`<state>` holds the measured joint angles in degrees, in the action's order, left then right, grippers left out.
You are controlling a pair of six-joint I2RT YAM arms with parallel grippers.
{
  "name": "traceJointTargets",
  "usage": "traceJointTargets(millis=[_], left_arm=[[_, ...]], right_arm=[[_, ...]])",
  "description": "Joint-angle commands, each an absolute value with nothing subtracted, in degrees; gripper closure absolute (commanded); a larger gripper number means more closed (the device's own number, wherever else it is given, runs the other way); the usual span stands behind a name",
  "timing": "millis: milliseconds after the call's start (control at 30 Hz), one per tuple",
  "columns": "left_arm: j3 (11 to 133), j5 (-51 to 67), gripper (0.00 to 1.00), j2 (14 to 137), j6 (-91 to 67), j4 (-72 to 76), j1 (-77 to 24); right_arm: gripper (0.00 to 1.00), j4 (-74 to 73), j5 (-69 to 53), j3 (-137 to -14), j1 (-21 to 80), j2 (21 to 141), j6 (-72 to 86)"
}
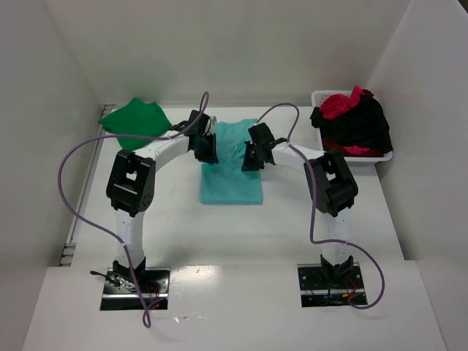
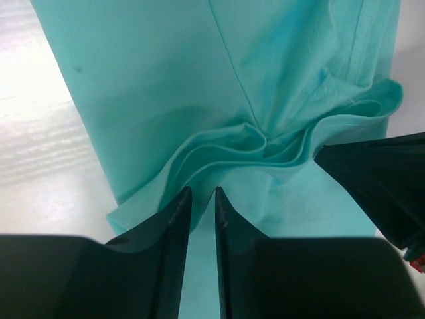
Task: Fold and stack the t-shirts
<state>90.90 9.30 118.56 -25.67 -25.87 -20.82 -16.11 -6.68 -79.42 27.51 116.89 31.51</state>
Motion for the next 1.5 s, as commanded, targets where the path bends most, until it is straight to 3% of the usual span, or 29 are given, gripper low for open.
traceJointTargets(millis=[0, 233, 433, 633, 867, 933, 1167, 1467], left_arm=[[94.50, 7.38, 0.70, 120.24, -24.35, -26.89, -20.57], [98.96, 2.26, 0.56, 122.43, -22.68, -28.47, -20.04], [101.60, -1.89, 0.22, 120.67, -21.54, -27.81, -17.58], [105.46, -4.75, 0.01, 118.34, -20.39, -27.25, -15.86], [98.61, 2.66, 0.01, 112.84, -20.65, -25.02, -14.85], [93.15, 3.95, 0.01, 110.41, -22.00, -24.49, -14.85], [78.78, 6.12, 0.01, 102.14, -24.98, -24.43, -16.47], [65.09, 11.78, 0.04, 93.34, -29.09, -27.77, -18.28]], right_arm=[[0.88, -15.82, -4.41, -84.95, 27.68, 118.75, 29.97], [0.85, -16.87, -2.55, -88.15, 25.92, 121.28, 28.74], [0.84, -16.16, -2.55, -88.15, 22.31, 119.01, 29.27], [0.65, -15.21, -4.28, -92.14, 18.25, 111.49, 27.07], [0.23, -16.46, -6.77, -89.36, 14.24, 106.93, 23.91], [0.18, -16.52, -7.63, -85.98, 14.24, 105.28, 23.91], [0.16, -12.71, -12.85, -66.68, 14.24, 96.13, 28.60], [0.18, -13.18, -11.78, -53.09, 23.28, 88.95, 33.79]])
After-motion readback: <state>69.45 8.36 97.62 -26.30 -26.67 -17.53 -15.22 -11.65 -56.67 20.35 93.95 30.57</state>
